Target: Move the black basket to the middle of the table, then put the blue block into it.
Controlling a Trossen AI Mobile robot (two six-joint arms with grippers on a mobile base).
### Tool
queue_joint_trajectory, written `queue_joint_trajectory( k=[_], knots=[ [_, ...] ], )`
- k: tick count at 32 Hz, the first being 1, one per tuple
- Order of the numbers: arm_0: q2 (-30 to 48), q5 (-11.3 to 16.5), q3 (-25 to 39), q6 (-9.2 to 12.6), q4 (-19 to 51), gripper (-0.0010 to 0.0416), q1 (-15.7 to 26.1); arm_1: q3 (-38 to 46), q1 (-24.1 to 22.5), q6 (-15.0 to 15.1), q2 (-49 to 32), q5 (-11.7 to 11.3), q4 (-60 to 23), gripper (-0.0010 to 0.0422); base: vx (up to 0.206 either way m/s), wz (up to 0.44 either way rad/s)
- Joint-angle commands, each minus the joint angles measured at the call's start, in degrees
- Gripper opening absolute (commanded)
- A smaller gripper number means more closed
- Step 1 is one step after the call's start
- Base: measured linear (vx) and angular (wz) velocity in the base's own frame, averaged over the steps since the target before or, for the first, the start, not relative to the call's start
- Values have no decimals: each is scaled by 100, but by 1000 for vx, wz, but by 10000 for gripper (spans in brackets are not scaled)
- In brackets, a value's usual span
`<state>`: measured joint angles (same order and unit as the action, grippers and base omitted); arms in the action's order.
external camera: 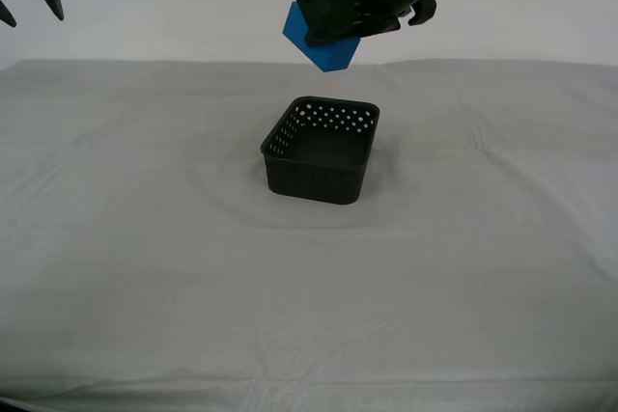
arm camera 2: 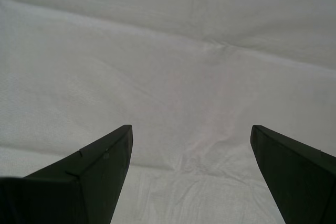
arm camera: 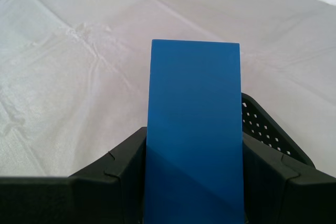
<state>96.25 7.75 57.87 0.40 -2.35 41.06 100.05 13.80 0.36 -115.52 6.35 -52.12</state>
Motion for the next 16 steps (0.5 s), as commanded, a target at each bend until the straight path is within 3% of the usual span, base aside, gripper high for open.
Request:
queue_joint_trajectory(
  k=[1, 4, 6, 9, 10, 13, 14, 16],
  knots=[
    [-4, 28, -24, 7, -20, 0, 9, 7, 0, 11, 4, 13, 2, 307, 0, 0],
    [37, 31, -59, 7, -7, 26, 15, 7, 0, 11, 4, 13, 2, 307, 0, 0],
    [188, 33, -46, 92, -22, 77, 22, 7, -2, 11, 4, 13, 2, 307, 0, 0],
    [505, 57, -55, 138, -9, 170, 26, 9, 0, 11, 4, 13, 2, 307, 0, 0],
    [562, 63, -55, 140, -11, 183, 26, 9, 0, 11, 4, 13, 0, 307, 0, 0],
    [664, 74, -50, 146, -15, 300, 26, 9, 0, 11, 4, 13, 39, 307, 0, 0],
    [662, 74, -44, 146, -15, 314, 26, 9, 0, 11, 4, 13, 42, 307, 0, 0],
    [656, 74, -13, 146, -17, 387, 24, 9, 0, 11, 4, 13, 44, 307, 0, 0]
  ],
)
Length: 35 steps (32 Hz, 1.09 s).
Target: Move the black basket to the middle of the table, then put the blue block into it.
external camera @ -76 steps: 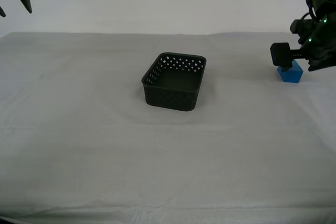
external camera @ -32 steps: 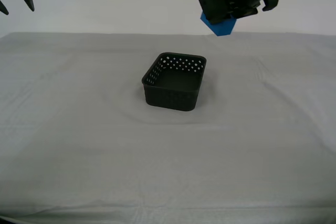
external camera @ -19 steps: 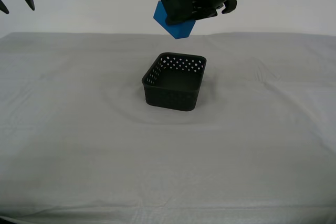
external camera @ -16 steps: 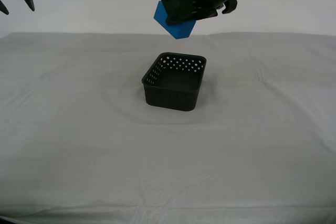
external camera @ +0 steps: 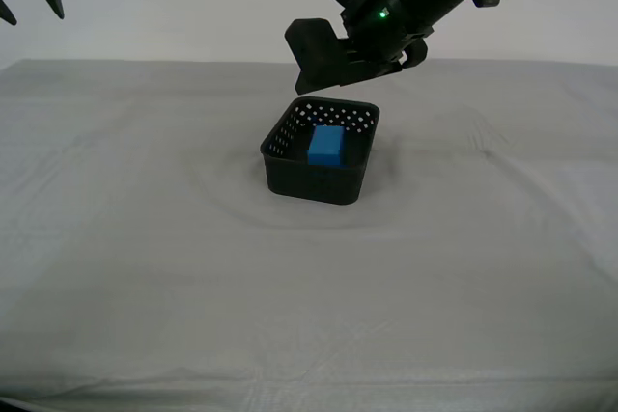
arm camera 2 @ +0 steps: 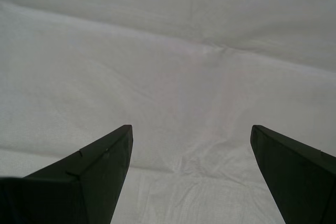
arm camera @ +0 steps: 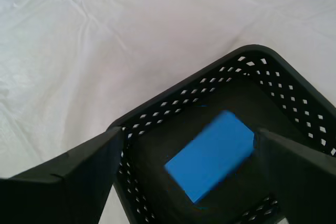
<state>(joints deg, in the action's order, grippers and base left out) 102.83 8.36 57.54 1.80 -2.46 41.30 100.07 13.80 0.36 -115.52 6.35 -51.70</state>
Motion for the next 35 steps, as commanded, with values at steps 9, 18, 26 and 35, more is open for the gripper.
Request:
queue_joint_trajectory(
  k=[9, 18, 26, 35],
  knots=[
    [-2, 13, 15, 11, -4, 365, 0, 7, 0, 11, 4, 13, 4, 307, 0, 0],
    [-4, 13, 15, 9, -7, 352, 0, 7, 0, 11, 4, 13, 4, 307, 0, 0],
    [-4, 13, 15, 9, -7, 352, 0, 7, 0, 11, 4, 13, 4, 307, 0, 0],
    [-4, 15, 15, 9, -7, 352, 0, 7, 0, 11, 4, 13, 7, 307, 0, 0]
  ],
)
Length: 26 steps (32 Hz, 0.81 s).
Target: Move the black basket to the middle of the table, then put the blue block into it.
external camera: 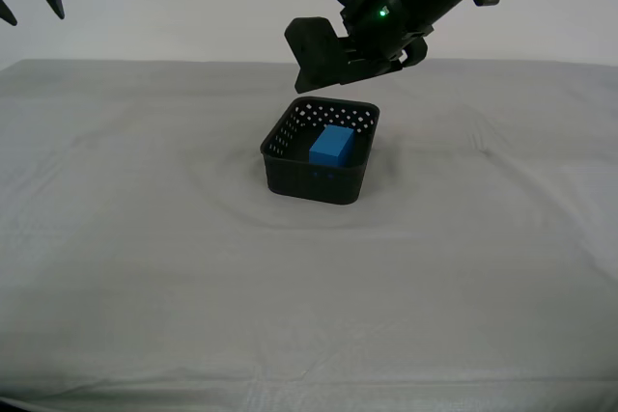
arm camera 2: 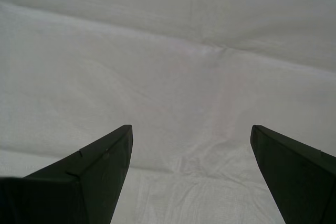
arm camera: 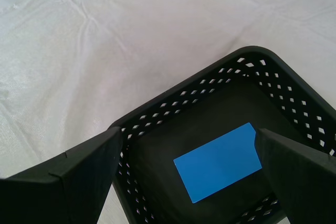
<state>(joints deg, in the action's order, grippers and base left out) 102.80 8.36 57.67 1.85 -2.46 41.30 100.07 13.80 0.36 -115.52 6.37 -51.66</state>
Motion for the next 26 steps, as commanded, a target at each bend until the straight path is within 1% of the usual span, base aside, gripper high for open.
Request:
queue_joint_trajectory(
  k=[1, 26],
  knots=[
    [-2, 13, 2, 7, -7, 353, 0, 7, 0, 11, 4, 11, 2, 307, 0, 0],
    [-2, 13, 2, 4, -7, 354, 0, 7, 0, 11, 4, 11, 2, 307, 0, 0]
  ],
)
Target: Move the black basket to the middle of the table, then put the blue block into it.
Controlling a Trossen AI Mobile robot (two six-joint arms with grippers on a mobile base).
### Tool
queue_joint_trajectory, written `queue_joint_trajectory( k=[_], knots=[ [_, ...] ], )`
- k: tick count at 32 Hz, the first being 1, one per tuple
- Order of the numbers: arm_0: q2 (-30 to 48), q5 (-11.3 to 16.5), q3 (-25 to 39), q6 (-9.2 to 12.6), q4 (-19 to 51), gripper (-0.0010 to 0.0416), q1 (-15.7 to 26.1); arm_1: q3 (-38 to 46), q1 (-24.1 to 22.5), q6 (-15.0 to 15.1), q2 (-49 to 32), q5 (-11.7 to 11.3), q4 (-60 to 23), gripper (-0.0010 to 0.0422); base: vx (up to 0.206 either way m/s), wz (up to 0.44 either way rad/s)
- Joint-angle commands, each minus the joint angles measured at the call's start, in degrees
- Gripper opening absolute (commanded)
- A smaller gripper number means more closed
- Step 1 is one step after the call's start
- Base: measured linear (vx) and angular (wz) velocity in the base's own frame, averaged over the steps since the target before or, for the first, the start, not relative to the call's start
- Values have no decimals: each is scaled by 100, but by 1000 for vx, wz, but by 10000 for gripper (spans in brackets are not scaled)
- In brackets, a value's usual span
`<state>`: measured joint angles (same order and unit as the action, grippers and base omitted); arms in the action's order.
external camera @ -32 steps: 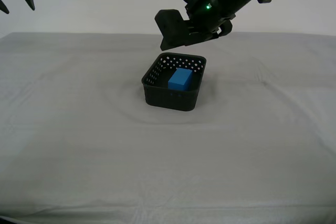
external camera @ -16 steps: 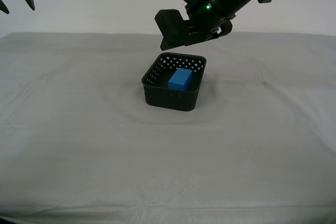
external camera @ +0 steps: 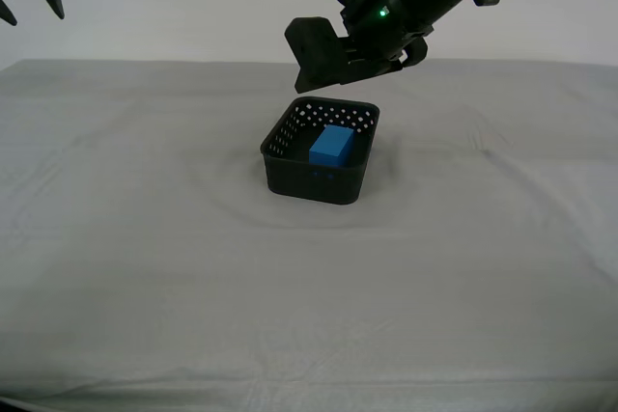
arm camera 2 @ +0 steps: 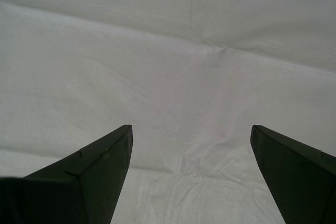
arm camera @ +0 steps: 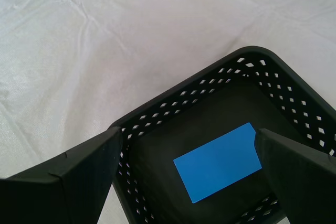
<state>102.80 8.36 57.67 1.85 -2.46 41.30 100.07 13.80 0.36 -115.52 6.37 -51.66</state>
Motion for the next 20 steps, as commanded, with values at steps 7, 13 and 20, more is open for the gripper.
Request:
queue_joint_trajectory(
  k=[7, 13, 20],
  knots=[
    [-2, 13, 2, 4, -7, 352, 0, 7, 0, 11, 4, 11, 2, 307, 0, 0],
    [-2, 13, 2, 4, -7, 353, 0, 7, -2, 11, 4, 11, 2, 307, 0, 0],
    [-2, 13, 2, 7, -7, 353, 0, 7, 0, 11, 4, 11, 2, 307, 0, 0]
  ],
)
